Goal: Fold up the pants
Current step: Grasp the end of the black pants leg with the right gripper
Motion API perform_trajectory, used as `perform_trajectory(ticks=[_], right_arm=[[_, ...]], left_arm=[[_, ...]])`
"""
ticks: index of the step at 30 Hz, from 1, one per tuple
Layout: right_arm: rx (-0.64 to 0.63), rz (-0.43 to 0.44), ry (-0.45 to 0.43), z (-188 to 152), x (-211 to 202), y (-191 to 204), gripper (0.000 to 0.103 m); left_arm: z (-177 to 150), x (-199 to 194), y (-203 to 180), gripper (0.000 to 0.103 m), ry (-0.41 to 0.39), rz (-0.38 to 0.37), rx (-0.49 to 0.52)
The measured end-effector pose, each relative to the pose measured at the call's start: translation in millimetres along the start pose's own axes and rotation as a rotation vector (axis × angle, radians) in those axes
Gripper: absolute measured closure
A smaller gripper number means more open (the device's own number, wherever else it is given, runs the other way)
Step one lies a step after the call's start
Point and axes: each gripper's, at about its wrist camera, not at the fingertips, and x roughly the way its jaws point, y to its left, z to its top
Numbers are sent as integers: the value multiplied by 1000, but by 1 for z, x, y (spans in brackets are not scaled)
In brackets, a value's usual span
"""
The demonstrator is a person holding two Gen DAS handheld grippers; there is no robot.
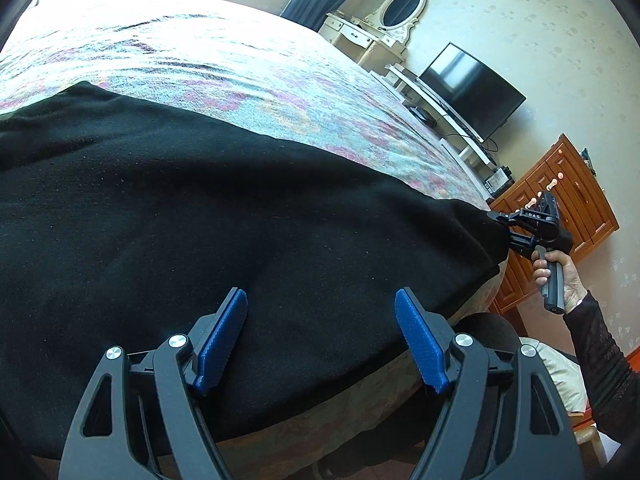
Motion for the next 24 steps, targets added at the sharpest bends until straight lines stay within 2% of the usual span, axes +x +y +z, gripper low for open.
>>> perform_trajectory(ticks=[1,4,5,6,8,11,14,15,18,20,23,24], right_arm=[[-20,-54,-7,0,-2,-1,91],[4,-246,109,-6,20,-25,89],[52,-250,129,-10,20,-35,74],[112,-222,118,-13,14,-44,66],[219,-180,18,-19,-9,-57,39],[358,-166,-50,-36,-36,-68,39],[446,-169,-9,-60,-46,-72,39],[473,-169,11,-69,-45,-71,39],[554,-67,39,-95,-37,-69,39],[559,-37,58,-102,-25,-66,39],[583,-19,20,-105,-13,-67,40],[591,-12,17,-105,-9,-67,43]], left_arm=[[0,0,0,28,-2,-1,-3],[-1,0,0,28,-4,4,2],[-1,1,-1,28,-1,7,8],[-1,1,-1,28,1,9,13],[-1,0,-1,28,1,4,11],[-1,-4,1,28,0,-7,-17],[0,-10,2,28,3,-13,-24],[0,-13,2,28,1,-19,-27],[-2,-23,3,28,-13,-17,-11],[-3,-26,5,28,-12,-7,2],[-4,-30,17,28,-9,0,-26],[-3,-32,21,28,-12,-5,-49]])
